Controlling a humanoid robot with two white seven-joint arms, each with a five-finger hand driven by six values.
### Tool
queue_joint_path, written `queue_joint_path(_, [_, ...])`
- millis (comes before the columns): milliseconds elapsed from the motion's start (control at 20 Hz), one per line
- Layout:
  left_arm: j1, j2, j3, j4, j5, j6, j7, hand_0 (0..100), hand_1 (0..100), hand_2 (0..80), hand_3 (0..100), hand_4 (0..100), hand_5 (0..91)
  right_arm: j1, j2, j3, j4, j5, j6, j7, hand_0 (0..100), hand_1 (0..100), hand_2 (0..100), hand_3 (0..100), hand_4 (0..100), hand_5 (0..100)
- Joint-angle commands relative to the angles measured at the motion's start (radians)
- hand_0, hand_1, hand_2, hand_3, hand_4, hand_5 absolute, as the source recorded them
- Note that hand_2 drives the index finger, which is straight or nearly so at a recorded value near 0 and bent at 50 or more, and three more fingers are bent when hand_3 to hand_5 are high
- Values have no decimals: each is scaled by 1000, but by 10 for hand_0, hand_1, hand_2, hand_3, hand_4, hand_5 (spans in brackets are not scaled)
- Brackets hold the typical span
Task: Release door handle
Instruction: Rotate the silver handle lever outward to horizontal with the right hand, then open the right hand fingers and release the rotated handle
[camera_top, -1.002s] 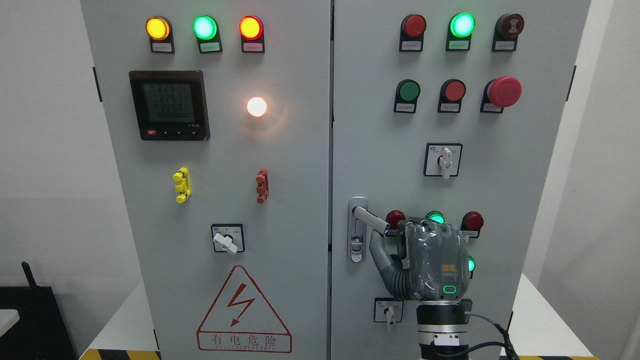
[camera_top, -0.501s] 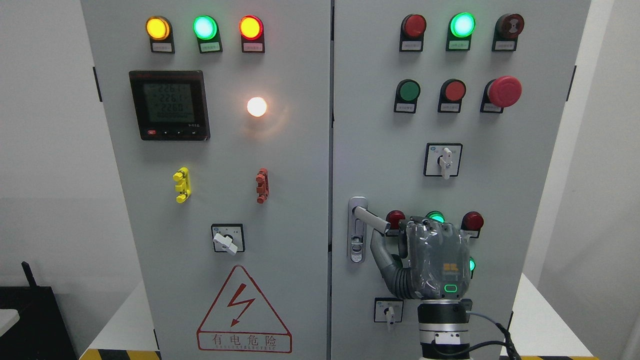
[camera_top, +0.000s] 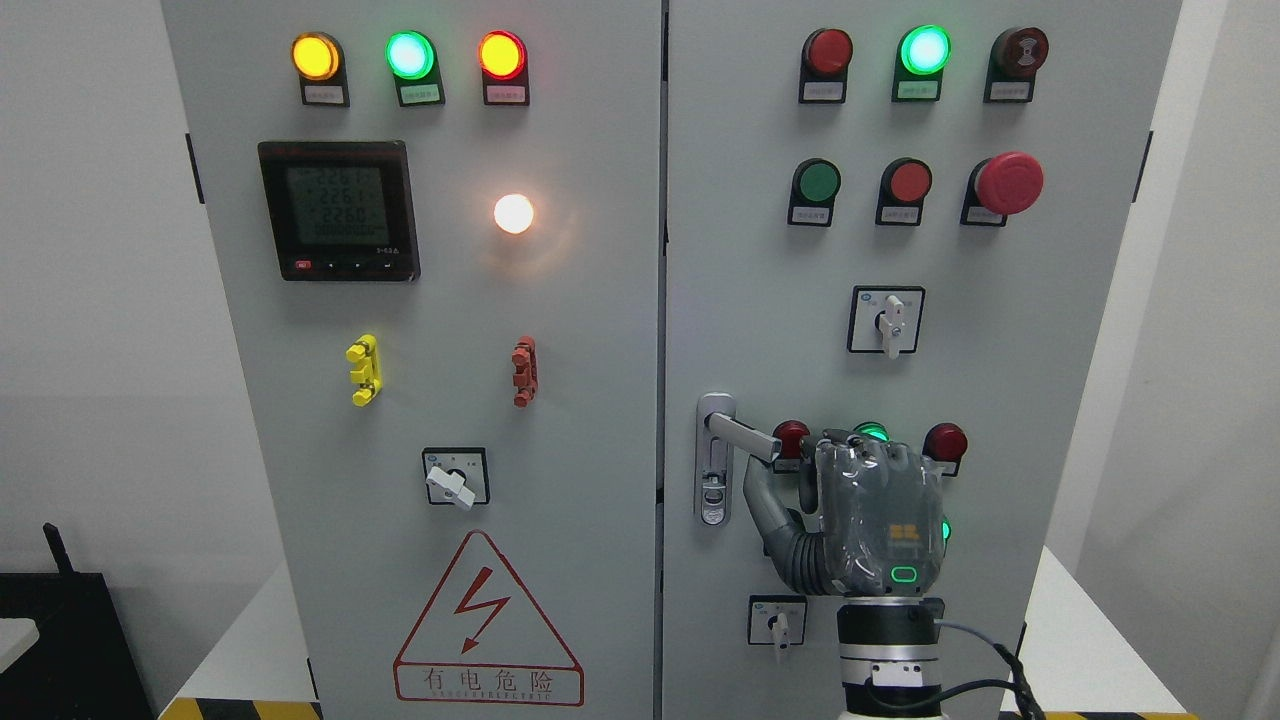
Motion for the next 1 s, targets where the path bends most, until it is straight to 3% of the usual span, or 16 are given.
queue_joint_path(0, [-17,0,33,25,-29,1,-1,120,389,0,0,0,0,-1,0,-1,-5,0,0,-3,528,394,1000,1000,1000,971])
queue_joint_path(401, [-15,0,33,25,-29,1,-1,120,389,0,0,0,0,14,0,1,-5,-1,-8,-3,527,393,1000,1000,1000,972])
queue_joint_path(702, [-17,0,33,23,-29,1,-1,120,389,0,0,0,0,97,0,2,-43,-3,-14,-5,534,394,1000,1000,1000,965])
queue_joint_path(852, [-15,0,33,25,-29,1,-1,120,389,0,0,0,0,166,-9,-15,-127,-4,-17,-6,551,390,915,1000,1000,942])
queue_joint_path(952, [-15,0,33,23,-29,1,-1,120,389,0,0,0,0,211,-9,-32,-187,-4,-48,-8,571,368,769,1000,910,912])
